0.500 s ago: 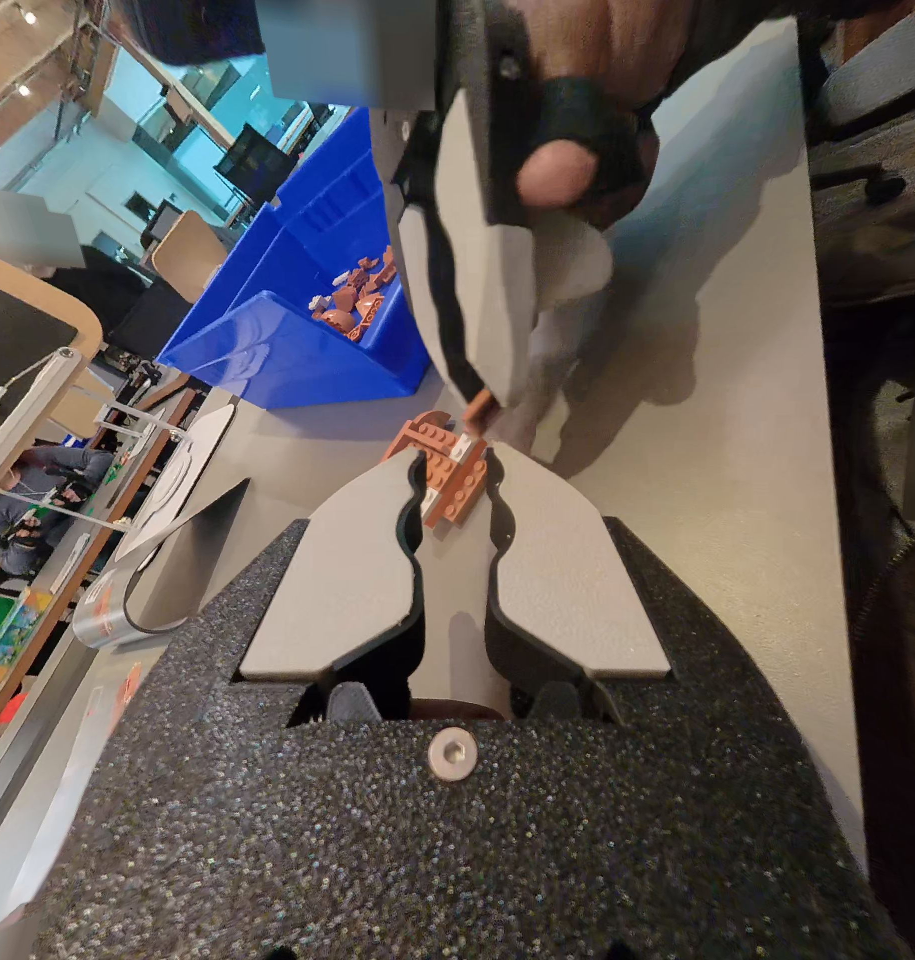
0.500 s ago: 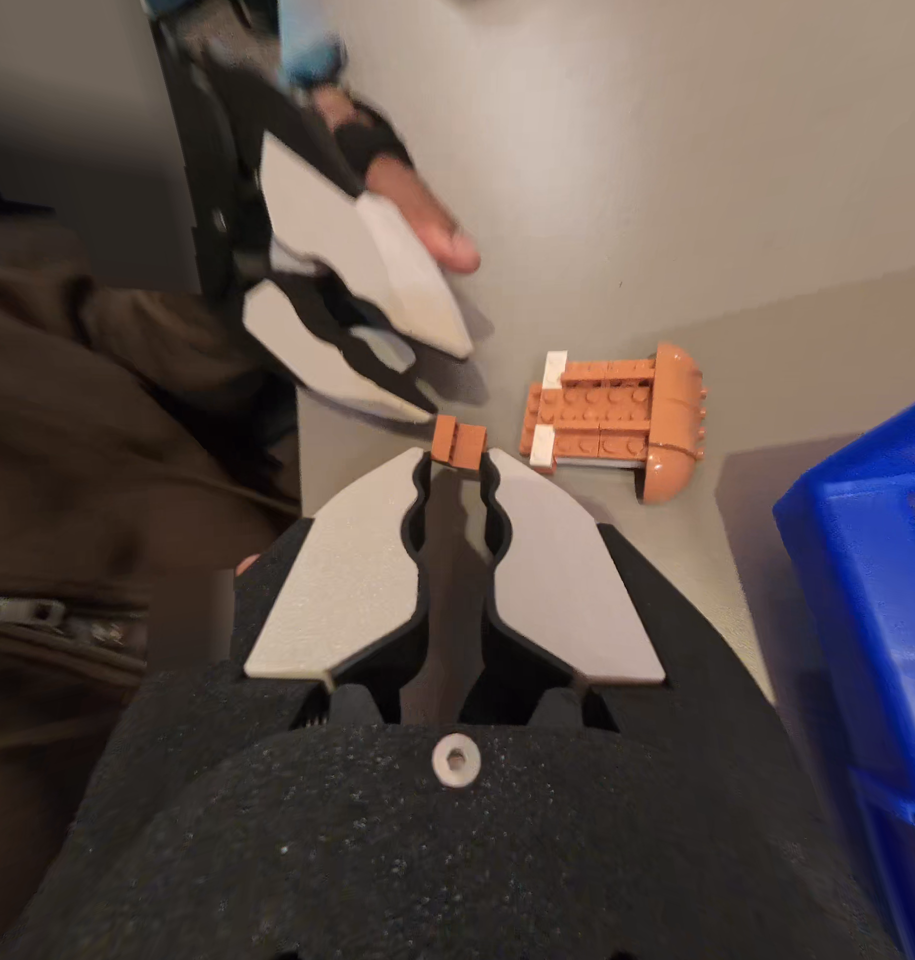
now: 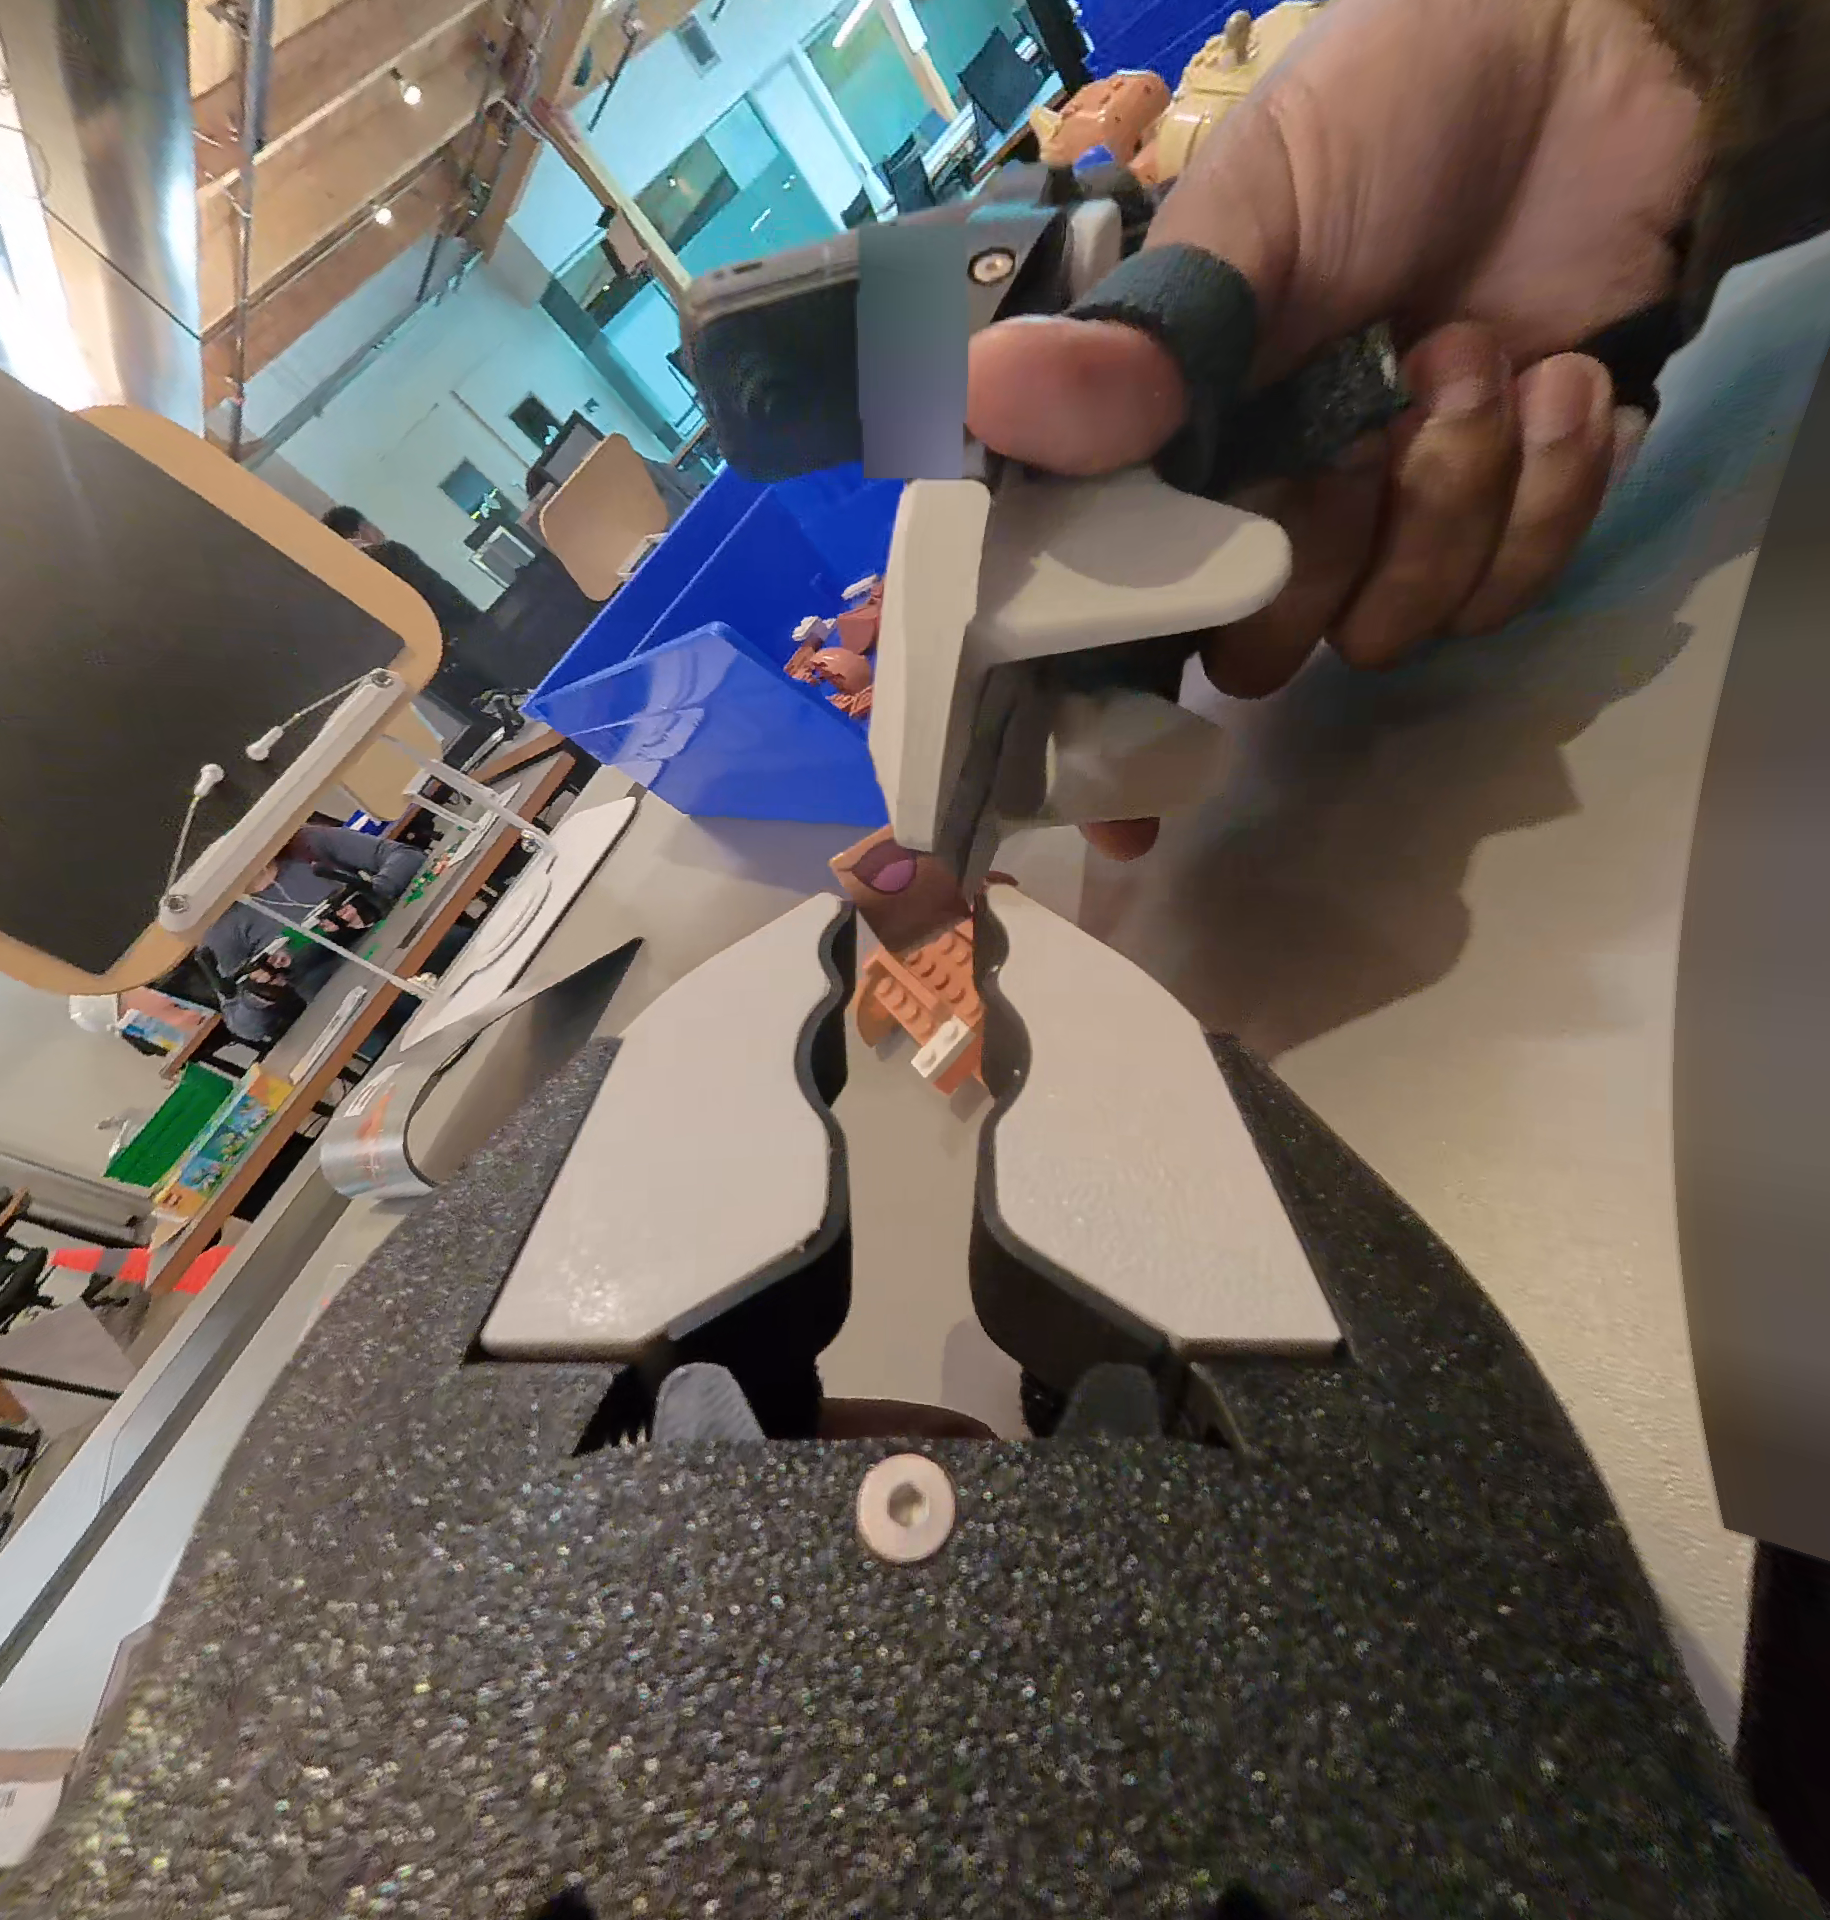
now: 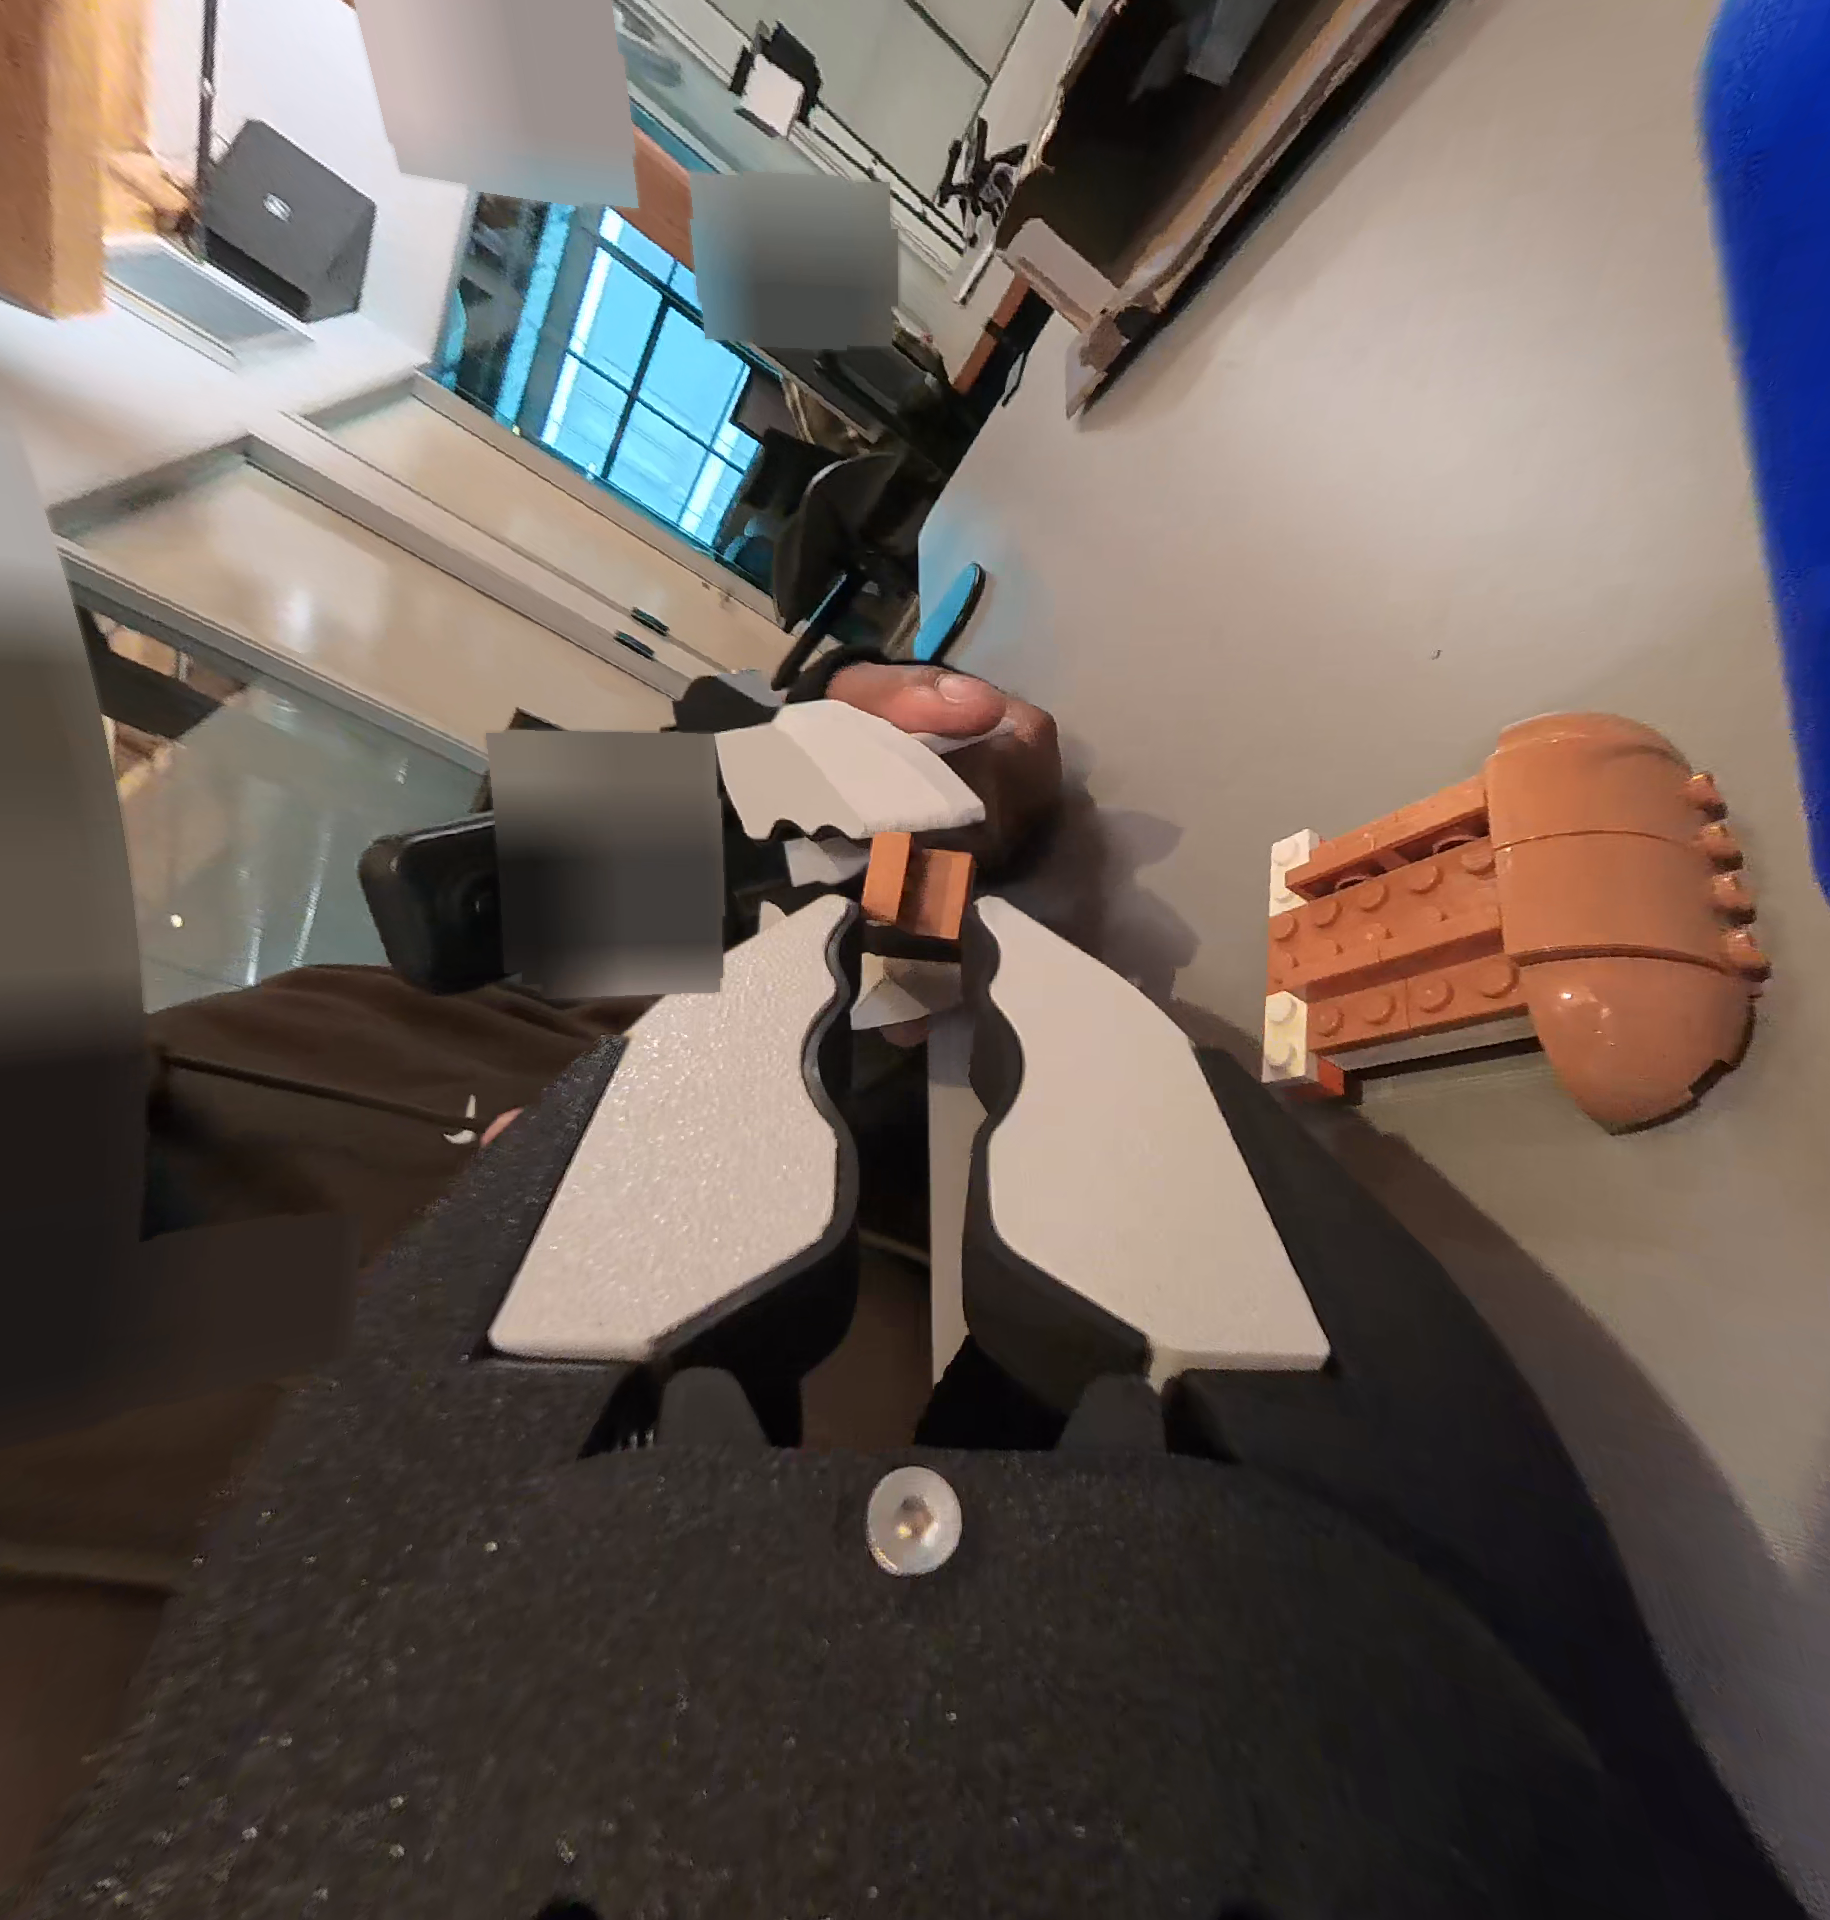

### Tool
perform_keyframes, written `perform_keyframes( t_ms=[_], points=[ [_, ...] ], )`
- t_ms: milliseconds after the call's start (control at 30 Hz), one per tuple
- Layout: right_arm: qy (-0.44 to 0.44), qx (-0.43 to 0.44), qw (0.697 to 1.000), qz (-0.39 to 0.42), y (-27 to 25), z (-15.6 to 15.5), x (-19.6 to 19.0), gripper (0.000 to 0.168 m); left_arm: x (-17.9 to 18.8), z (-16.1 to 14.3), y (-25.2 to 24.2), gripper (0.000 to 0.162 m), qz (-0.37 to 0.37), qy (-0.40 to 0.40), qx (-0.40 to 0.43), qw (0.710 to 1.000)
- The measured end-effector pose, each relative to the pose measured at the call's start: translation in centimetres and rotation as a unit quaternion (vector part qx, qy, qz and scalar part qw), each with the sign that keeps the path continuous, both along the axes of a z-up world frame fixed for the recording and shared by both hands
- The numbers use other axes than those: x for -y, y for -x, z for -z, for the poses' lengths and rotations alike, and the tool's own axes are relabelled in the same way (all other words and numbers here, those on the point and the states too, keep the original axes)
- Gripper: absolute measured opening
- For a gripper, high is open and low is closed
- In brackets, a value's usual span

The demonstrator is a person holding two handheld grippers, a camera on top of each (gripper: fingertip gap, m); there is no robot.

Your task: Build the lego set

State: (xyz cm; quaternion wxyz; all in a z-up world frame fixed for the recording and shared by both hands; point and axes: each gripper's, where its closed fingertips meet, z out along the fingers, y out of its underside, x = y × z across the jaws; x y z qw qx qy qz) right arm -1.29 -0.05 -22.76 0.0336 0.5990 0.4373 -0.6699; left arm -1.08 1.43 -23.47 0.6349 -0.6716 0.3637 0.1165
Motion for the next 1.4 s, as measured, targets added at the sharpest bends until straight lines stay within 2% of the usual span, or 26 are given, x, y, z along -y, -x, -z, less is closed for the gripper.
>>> perform_keyframes(
  t_ms=[267,767,1033,1267,1400],
  points=[
    [-0.008,-0.002,1.000,0.010,0.3,0.3,-0.2,0.018,-0.1,0.4,0.3,0.020,-0.012,0.024,0.011,1.000],
    [-0.182,0.021,0.982,0.053,0.1,2.1,-2.4,0.021,-0.8,2.1,0.6,0.018,-0.047,0.095,0.016,0.994],
    [-0.254,0.003,0.966,0.051,0.4,2.2,-2.1,0.024,-0.7,2.3,0.4,0.018,-0.042,0.103,0.015,0.994],
    [-0.275,-0.033,0.959,0.053,0.5,1.6,-2.0,0.024,-0.8,2.3,0.5,0.018,-0.043,0.109,0.022,0.993],
    [-0.330,-0.033,0.940,0.074,0.2,1.7,-3.1,0.026,-0.9,2.4,0.6,0.018,-0.046,0.113,0.023,0.992]
  ],
)
